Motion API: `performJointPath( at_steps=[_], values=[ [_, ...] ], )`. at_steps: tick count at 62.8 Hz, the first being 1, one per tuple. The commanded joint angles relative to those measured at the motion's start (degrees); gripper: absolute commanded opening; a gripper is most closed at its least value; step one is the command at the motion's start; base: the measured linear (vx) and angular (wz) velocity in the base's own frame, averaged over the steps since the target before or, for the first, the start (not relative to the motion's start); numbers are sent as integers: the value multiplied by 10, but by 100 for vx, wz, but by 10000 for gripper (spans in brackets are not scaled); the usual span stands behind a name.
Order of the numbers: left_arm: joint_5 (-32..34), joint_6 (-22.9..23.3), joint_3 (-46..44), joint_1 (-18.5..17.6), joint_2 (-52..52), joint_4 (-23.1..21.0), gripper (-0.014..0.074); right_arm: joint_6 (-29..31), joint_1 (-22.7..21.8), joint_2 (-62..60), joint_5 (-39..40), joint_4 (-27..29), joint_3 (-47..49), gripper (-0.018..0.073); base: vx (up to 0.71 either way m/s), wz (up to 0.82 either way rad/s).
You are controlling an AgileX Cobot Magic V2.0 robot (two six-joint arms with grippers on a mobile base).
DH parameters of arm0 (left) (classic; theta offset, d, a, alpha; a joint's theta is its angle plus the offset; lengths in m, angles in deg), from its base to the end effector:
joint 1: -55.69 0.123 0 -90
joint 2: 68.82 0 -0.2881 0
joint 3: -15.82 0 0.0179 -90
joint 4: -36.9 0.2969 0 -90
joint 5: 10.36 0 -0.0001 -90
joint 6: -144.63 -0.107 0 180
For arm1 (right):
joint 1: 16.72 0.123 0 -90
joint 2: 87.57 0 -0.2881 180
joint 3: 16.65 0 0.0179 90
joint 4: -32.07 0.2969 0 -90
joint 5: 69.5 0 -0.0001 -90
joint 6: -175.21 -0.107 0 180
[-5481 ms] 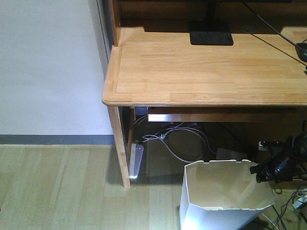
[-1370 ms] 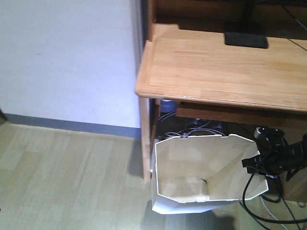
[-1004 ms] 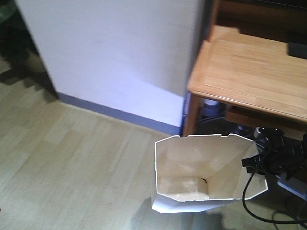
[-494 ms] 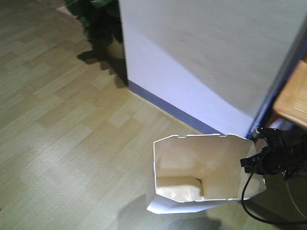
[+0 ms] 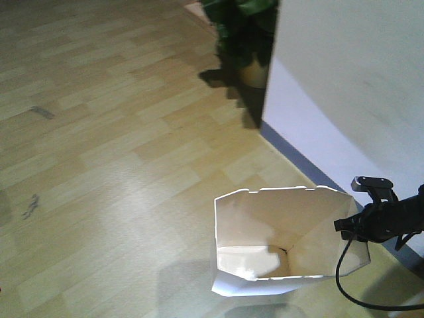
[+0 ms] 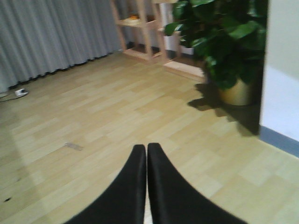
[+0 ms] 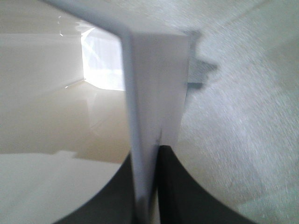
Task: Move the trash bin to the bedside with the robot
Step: 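Hold the bin in the right gripper while turning toward the bed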
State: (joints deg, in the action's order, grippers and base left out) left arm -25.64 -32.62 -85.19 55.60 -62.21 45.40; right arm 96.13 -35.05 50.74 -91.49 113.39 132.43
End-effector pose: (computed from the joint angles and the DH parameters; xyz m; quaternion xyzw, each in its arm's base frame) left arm 0.1135 0.0040 0.1768 0.0248 0.7696 0.0448 0.6364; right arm 0.2980 -0.0569 -0.0723 -0.0286 0.9798 0.1569 0.1210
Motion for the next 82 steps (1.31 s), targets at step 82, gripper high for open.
performJointPath(
  at_steps=[82],
  values=[
    [42,5,17,-4,-6,0,-6,-3,-2,-38,-121,19,5,-6,24,44]
  ],
)
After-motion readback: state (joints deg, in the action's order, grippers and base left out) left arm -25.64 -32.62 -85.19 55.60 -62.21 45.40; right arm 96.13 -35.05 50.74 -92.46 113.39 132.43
